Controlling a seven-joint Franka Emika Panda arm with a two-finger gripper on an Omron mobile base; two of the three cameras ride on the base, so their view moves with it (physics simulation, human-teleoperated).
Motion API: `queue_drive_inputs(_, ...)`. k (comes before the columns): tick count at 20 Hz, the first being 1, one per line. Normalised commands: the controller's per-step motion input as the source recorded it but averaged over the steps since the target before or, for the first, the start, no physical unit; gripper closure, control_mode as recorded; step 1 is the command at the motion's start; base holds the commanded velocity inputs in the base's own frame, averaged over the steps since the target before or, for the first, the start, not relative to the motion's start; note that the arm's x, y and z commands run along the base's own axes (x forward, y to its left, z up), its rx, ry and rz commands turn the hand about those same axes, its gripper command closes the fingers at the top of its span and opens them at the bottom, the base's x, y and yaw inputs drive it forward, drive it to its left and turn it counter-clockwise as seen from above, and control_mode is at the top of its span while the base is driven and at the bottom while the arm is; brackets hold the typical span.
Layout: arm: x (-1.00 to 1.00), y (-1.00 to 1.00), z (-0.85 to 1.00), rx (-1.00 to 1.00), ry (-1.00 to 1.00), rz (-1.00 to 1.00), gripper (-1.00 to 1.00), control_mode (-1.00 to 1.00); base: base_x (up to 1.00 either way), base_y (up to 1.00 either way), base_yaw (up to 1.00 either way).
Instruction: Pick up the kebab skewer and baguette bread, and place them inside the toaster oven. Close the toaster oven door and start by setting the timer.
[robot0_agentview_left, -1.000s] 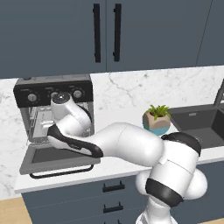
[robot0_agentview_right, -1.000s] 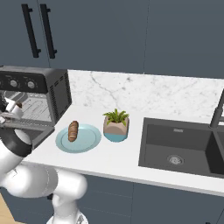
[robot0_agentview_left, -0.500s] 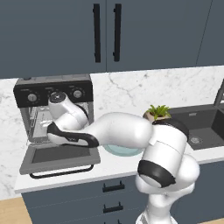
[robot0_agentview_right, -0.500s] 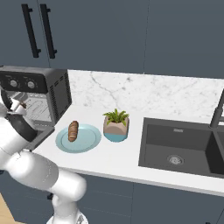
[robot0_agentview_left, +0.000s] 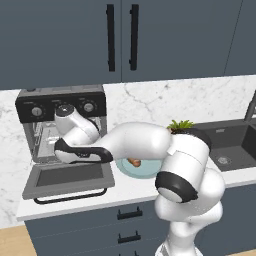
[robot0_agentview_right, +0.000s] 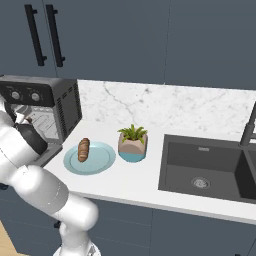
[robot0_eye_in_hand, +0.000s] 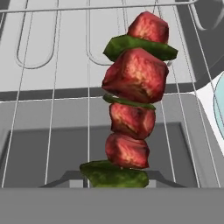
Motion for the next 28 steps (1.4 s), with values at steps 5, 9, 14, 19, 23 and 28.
queue_drive_inputs(5,0.0,-0.03,-0.22,0.0,0.02,0.0,1.0,-1.0,0.0,0.0,0.0)
queue_drive_inputs(9,0.0,-0.24,-0.22,0.0,0.0,0.0,1.0,-1.0,0.0,0.0,0.0)
queue_drive_inputs(14,-0.2,-0.21,-0.28,0.0,0.0,0.0,-1.0,-1.0,0.0,0.0,0.0)
queue_drive_inputs(19,-0.4,-0.26,-0.18,0.0,0.0,0.0,-1.0,-1.0,0.0,0.0,0.0)
queue_drive_inputs(23,-0.08,-0.29,0.0,0.0,0.0,0.0,-1.0,-1.0,0.0,0.0,0.0)
queue_drive_inputs(28,-0.14,-0.33,0.36,0.0,0.0,0.0,-1.0,-1.0,0.0,0.0,0.0)
